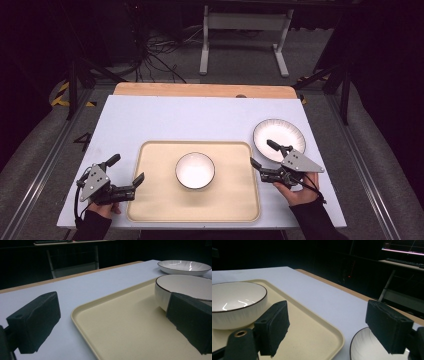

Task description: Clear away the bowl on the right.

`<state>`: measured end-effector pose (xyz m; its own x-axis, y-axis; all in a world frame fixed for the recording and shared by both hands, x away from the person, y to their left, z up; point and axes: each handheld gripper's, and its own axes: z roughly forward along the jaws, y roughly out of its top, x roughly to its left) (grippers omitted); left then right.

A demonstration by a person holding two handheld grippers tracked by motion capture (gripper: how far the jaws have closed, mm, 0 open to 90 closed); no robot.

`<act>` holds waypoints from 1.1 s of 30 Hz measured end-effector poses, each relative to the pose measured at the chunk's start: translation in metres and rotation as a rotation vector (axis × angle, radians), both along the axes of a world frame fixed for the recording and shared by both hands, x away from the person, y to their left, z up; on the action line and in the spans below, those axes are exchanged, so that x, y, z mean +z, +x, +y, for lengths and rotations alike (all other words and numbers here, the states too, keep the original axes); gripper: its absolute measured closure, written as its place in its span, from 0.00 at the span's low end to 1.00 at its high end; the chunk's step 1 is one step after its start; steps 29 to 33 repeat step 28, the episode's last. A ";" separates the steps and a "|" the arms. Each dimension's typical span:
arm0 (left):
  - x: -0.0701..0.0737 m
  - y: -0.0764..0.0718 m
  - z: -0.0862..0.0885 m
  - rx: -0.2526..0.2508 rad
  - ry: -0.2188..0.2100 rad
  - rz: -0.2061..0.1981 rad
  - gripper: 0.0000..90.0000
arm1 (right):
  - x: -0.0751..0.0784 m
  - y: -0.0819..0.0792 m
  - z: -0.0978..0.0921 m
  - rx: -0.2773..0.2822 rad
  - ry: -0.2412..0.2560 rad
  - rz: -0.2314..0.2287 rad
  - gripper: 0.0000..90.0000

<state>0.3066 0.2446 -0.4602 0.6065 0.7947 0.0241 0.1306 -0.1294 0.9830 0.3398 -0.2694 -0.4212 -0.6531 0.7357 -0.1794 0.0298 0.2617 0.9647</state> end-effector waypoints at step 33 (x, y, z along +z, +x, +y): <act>0.000 0.001 0.000 0.001 0.007 0.005 0.00 | -0.025 -0.004 -0.004 -0.020 -0.002 0.077 0.20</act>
